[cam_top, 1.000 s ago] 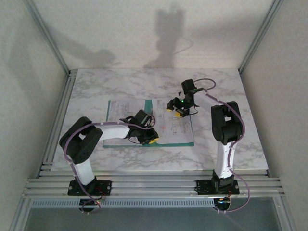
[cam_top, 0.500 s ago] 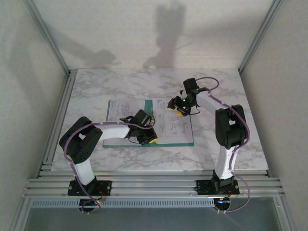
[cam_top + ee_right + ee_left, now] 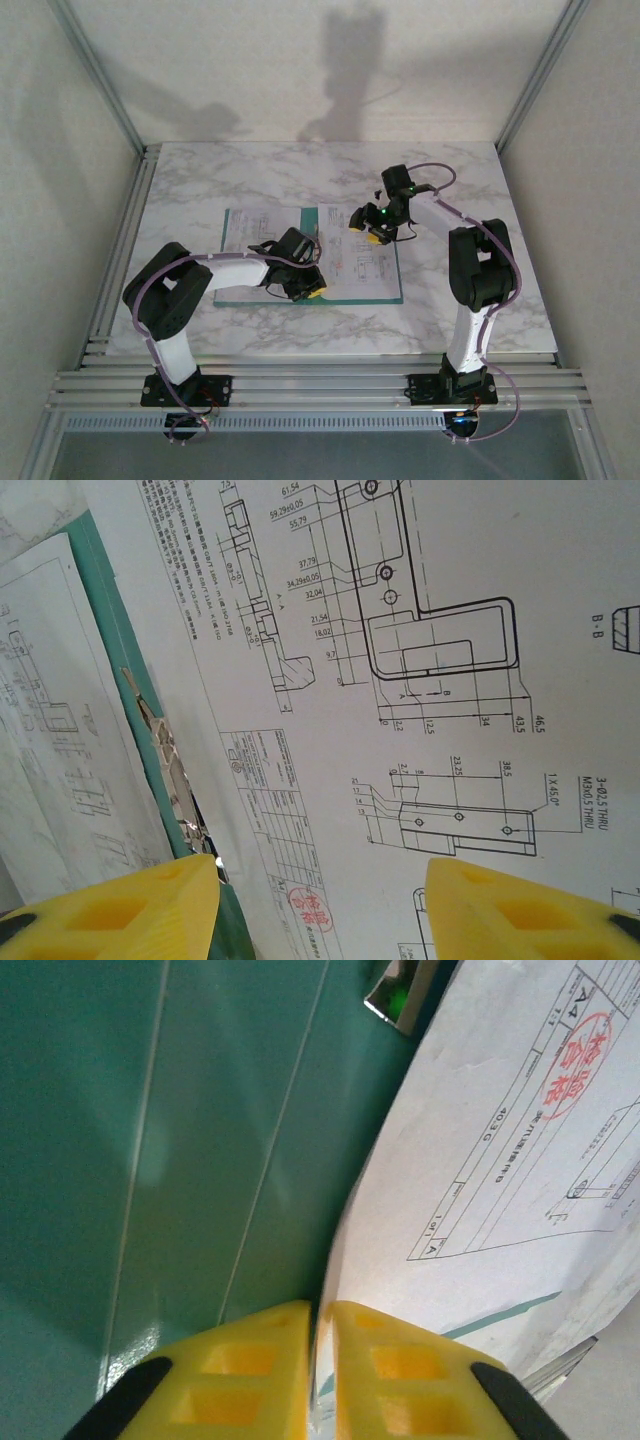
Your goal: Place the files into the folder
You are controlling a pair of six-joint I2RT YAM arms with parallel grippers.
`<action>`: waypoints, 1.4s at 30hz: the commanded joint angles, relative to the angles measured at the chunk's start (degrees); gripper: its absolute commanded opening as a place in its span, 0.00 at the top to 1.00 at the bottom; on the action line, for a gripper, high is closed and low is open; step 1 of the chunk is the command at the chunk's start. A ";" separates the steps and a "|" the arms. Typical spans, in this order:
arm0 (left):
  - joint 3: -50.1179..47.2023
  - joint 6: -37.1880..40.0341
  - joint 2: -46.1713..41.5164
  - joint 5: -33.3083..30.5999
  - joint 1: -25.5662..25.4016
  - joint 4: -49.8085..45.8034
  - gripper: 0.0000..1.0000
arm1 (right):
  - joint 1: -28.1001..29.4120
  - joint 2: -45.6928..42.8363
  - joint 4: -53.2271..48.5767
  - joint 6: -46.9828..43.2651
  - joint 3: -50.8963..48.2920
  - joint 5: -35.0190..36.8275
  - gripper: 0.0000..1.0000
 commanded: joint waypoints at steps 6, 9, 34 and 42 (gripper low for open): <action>1.25 0.65 -4.49 -4.41 0.53 -5.24 0.48 | 1.97 -2.12 -0.69 -0.12 1.74 1.09 0.43; 1.52 1.09 -6.48 -6.60 0.66 -7.52 0.44 | 4.23 -0.68 -1.04 -0.18 4.26 1.59 0.44; -13.11 12.52 -17.29 -11.06 20.02 -11.72 0.82 | 11.69 25.09 -7.32 4.31 36.16 7.41 1.00; -16.21 12.07 -17.20 -10.77 20.13 -10.01 0.82 | 12.14 29.19 -10.13 3.68 40.41 7.20 1.00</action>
